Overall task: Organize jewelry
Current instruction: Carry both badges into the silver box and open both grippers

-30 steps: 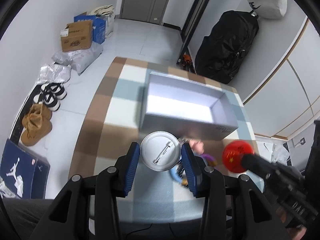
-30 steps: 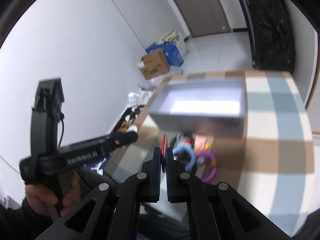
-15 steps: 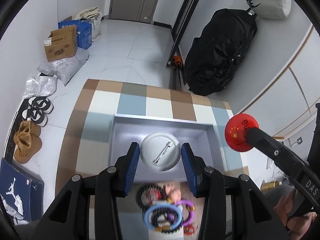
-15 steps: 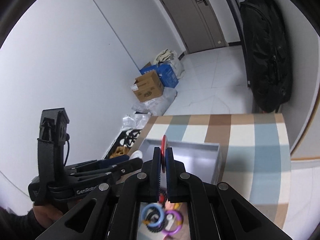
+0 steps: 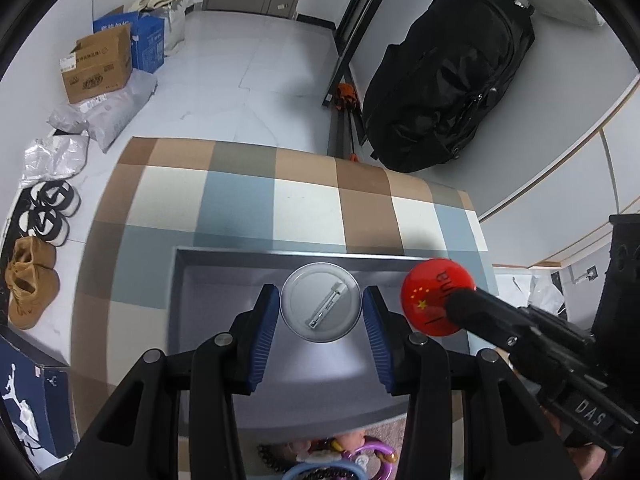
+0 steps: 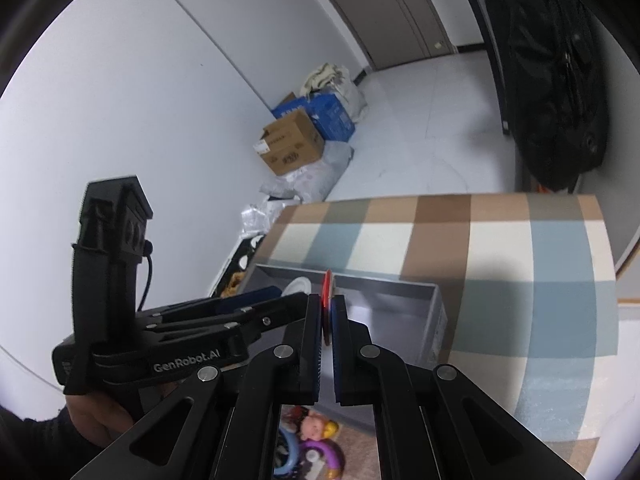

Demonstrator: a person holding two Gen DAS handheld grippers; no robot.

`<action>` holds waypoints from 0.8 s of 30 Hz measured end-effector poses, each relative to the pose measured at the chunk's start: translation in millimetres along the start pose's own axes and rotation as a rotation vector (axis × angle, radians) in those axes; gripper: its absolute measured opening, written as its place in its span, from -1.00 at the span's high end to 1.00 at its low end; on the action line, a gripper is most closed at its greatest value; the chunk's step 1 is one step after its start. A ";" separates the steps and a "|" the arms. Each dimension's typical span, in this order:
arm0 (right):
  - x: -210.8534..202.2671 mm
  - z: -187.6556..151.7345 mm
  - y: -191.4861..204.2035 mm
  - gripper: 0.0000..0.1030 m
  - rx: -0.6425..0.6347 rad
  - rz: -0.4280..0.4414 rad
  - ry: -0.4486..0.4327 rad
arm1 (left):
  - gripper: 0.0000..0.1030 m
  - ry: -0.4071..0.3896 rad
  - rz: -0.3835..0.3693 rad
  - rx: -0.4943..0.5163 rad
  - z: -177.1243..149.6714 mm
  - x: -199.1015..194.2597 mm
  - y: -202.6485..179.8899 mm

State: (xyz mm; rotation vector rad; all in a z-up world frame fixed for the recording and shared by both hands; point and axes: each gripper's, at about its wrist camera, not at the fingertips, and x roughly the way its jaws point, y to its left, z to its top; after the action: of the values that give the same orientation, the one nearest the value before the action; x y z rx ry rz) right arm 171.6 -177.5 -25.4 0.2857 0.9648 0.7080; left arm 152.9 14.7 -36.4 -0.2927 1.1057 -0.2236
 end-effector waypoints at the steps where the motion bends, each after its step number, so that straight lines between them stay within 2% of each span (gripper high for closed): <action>1: 1.9 0.1 -2.7 0.93 0.008 0.000 0.003 | 0.27 0.003 -0.004 -0.006 1.8 1.7 -0.2; 11: 11.3 2.9 -7.8 0.93 0.031 0.011 0.016 | 0.27 -0.031 -0.028 -0.005 7.1 6.5 -3.3; 13: 12.4 3.2 -10.4 0.86 0.045 0.013 0.021 | 0.26 -0.034 -0.047 -0.019 9.4 6.7 -1.2; 15: 10.1 4.4 -13.1 0.86 0.063 0.029 0.016 | 0.08 -0.034 -0.055 -0.030 11.1 6.3 -1.3; 16: 8.2 5.1 -13.3 0.86 0.063 0.034 0.010 | -0.15 -0.035 -0.057 -0.034 11.4 6.2 -1.6; 17: 5.4 6.0 -13.2 0.85 0.061 0.027 -0.001 | -0.26 -0.050 -0.072 -0.040 11.2 4.2 -1.4; 18: 1.6 6.7 -13.3 0.83 0.061 0.024 -0.013 | -0.28 -0.066 -0.082 -0.044 10.9 0.9 -0.9; 20: -4.0 7.7 -13.0 0.73 0.062 0.028 -0.027 | -0.30 -0.068 -0.076 -0.044 11.3 -1.7 -2.1; 21: -7.7 8.0 -13.4 0.53 0.066 0.018 -0.040 | -0.30 -0.067 -0.079 -0.040 11.3 -2.5 -2.9; 22: -10.3 8.2 -13.9 0.24 0.069 0.014 -0.047 | -0.30 -0.072 -0.079 -0.037 10.8 -4.2 -3.6; 24: -16.6 8.5 -14.6 -0.09 0.074 0.003 -0.068 | -0.31 -0.095 -0.061 -0.021 8.9 -9.8 -6.2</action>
State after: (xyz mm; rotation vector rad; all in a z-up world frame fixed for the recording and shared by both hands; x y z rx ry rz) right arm 178.7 -198.7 -17.4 0.3736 0.9270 0.6621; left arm 156.5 13.1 -22.3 -0.3529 1.0066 -0.2497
